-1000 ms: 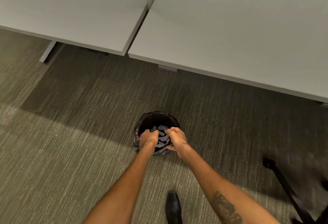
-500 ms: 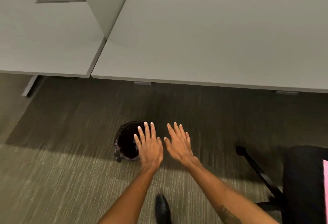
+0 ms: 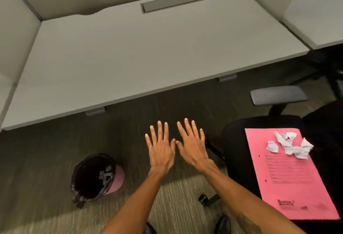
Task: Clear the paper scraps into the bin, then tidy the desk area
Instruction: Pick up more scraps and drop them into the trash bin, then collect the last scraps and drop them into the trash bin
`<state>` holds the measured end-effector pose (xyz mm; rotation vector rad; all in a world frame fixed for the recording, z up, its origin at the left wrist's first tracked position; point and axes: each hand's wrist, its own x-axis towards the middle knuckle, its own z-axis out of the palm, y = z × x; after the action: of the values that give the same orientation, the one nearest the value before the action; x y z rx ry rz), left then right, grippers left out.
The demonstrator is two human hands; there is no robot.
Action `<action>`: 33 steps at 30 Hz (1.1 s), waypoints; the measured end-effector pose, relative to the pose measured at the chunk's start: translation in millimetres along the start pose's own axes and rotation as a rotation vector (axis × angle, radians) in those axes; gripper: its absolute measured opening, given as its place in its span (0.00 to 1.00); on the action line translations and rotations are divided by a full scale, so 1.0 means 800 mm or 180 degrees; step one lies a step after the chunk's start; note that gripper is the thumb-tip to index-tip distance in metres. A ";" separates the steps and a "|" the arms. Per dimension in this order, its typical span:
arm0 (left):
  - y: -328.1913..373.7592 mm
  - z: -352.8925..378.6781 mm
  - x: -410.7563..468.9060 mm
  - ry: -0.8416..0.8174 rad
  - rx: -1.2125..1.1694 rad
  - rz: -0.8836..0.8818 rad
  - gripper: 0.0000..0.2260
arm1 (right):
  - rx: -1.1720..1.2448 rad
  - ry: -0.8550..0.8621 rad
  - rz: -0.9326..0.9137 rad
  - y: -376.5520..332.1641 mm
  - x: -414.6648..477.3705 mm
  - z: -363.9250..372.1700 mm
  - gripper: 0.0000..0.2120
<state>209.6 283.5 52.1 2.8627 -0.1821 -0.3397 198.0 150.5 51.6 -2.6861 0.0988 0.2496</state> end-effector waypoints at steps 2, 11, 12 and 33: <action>0.045 0.011 0.006 -0.0046 0.0033 0.0167 0.29 | 0.0037 0.0085 0.0121 0.045 -0.009 -0.018 0.35; 0.247 0.067 0.007 -0.0268 0.0021 0.0889 0.31 | 0.0225 0.0412 0.0894 0.239 -0.072 -0.078 0.38; 0.268 0.075 0.005 -0.0297 0.0034 0.0974 0.31 | 0.0221 0.0445 0.0991 0.259 -0.081 -0.084 0.38; 0.468 0.199 -0.025 -0.0764 0.0451 0.1847 0.32 | 0.0429 0.0707 0.2176 0.495 -0.214 -0.129 0.42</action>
<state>116.1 -110.3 4.7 2.7260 -1.0863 -0.5580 3.1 -246.3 10.1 -2.4428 1.0636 0.1364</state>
